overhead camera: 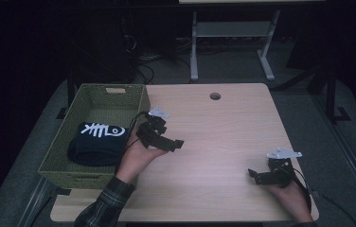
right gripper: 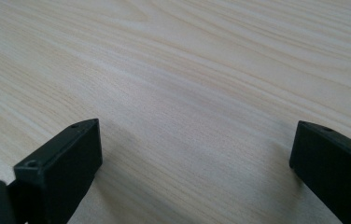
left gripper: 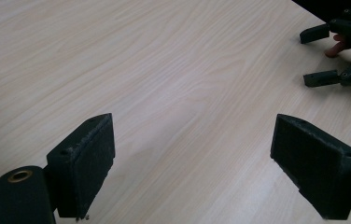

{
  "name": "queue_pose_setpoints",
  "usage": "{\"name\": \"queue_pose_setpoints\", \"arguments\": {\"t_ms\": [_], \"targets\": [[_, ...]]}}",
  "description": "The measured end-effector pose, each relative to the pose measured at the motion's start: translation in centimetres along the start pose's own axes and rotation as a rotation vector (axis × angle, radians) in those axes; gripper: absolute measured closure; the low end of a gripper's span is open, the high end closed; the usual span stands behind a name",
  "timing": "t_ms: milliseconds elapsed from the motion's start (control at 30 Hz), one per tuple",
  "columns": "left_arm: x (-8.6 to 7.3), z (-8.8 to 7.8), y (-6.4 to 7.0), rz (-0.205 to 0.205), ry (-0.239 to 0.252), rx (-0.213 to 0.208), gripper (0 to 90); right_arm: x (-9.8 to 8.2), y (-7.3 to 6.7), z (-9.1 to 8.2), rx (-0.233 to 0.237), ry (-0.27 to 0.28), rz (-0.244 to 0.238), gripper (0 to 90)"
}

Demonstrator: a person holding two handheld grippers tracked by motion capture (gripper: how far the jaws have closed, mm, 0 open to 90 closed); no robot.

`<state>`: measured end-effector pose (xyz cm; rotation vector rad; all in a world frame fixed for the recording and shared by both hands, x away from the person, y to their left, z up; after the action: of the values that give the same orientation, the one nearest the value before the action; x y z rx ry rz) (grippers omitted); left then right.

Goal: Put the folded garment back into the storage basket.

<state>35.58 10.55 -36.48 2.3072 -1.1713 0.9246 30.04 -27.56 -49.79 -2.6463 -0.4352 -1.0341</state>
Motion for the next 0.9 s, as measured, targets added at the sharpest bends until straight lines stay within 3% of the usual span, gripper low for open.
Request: {"name": "queue_pose_setpoints", "arguments": {"t_ms": [167, 333, 667, 900], "targets": [[-0.5, 1.5, 0.8, 0.028, 0.033, -0.039, 13.1, 0.0, 0.0, 0.0, 0.000, 0.000, 0.000, 2.0], [-1.3, 3.0, 1.5, 0.047, 0.003, -0.048, 13.1, 0.0, 0.0, 0.0, 0.000, 0.000, 0.000, 2.0], [-2.9, 4.9, 2.3, 0.075, -0.009, -0.027, 13.1, 0.0, 0.0, 0.0, 0.000, -0.001, 0.000, 2.0], [-4.5, 6.2, 2.3, 0.071, -0.031, -0.021, 13.1, 0.0, 0.0, 0.0, 0.000, -0.001, 0.000, 1.9]]}}
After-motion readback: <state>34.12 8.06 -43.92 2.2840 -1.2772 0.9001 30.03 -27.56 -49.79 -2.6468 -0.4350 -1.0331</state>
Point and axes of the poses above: each handheld gripper's, and its own axes: z roughly forward along the jaws, x roughly out of its top, y roughly to its right, the point moved 2 cm from there along z, roughly forward along the jaws, and after that the axes turned 9 degrees about z, right-handed, at the moved point
